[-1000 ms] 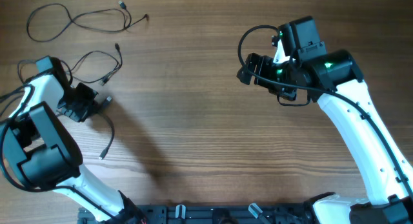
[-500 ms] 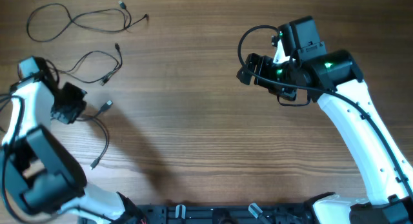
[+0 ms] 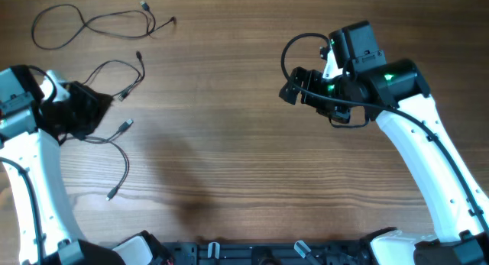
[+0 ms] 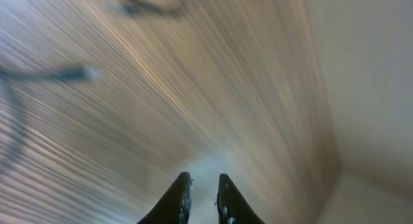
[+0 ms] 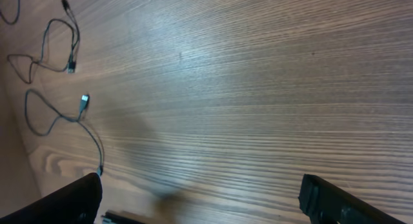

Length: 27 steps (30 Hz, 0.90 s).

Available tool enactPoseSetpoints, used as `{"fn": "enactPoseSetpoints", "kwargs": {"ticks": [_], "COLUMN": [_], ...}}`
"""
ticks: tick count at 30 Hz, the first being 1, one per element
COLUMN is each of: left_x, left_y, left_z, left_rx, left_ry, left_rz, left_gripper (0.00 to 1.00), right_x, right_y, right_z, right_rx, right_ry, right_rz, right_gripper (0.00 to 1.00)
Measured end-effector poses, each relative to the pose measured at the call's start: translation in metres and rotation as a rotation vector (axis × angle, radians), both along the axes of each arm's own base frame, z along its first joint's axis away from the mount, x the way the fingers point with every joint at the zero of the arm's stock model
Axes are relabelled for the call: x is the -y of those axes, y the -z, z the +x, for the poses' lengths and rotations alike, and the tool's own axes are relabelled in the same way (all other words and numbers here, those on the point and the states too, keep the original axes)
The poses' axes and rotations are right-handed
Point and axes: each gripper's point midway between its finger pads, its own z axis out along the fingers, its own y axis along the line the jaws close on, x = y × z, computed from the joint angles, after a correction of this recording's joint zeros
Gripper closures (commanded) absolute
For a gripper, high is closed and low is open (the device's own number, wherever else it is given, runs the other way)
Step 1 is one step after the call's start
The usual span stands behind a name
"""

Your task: Untangle cables

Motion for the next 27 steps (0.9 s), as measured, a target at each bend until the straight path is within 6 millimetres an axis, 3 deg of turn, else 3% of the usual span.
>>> {"fn": "enactPoseSetpoints", "kwargs": {"ticks": [4,9,11,13,15,18,19,20,27], "left_x": [0.048,0.083,0.094,0.102,0.110,0.120,0.121,0.124,0.115], "left_y": [-0.007,-0.019,-0.034,-0.051,-0.075,-0.110,-0.113,-0.133,-0.165], "left_z": [-0.012,-0.016,-0.021,-0.029,-0.040,-0.060,-0.063,-0.079,-0.124], "left_rx": [0.016,0.075,0.135,0.206,0.300,0.442,0.459,0.539,0.684], "left_ry": [0.198,0.338,0.386,0.426,0.463,0.504,0.510,0.513,0.431], "left_rz": [-0.069,-0.070,-0.041,-0.003,0.048,0.133,0.145,0.201,0.422], "left_gripper": [0.83,0.73,0.67,0.48,0.01,0.00,0.00,0.00,0.00], "right_x": [-0.001,0.006,0.016,0.029,0.043,0.063,0.068,0.075,0.118], "right_y": [-0.002,-0.022,-0.034,-0.049,-0.064,-0.085,-0.091,-0.097,-0.135], "right_z": [-0.003,-0.016,-0.026,-0.038,-0.050,-0.072,-0.078,-0.087,-0.142], "right_rx": [0.000,0.045,0.081,0.130,0.188,0.276,0.300,0.326,0.538], "right_ry": [-0.009,-0.004,0.010,0.033,0.061,0.101,0.111,0.125,0.223], "right_rz": [0.010,0.009,-0.012,-0.039,-0.070,-0.099,-0.105,-0.115,-0.130], "right_gripper": [0.00,0.00,0.00,0.00,0.00,0.00,0.00,0.00,0.00]}}
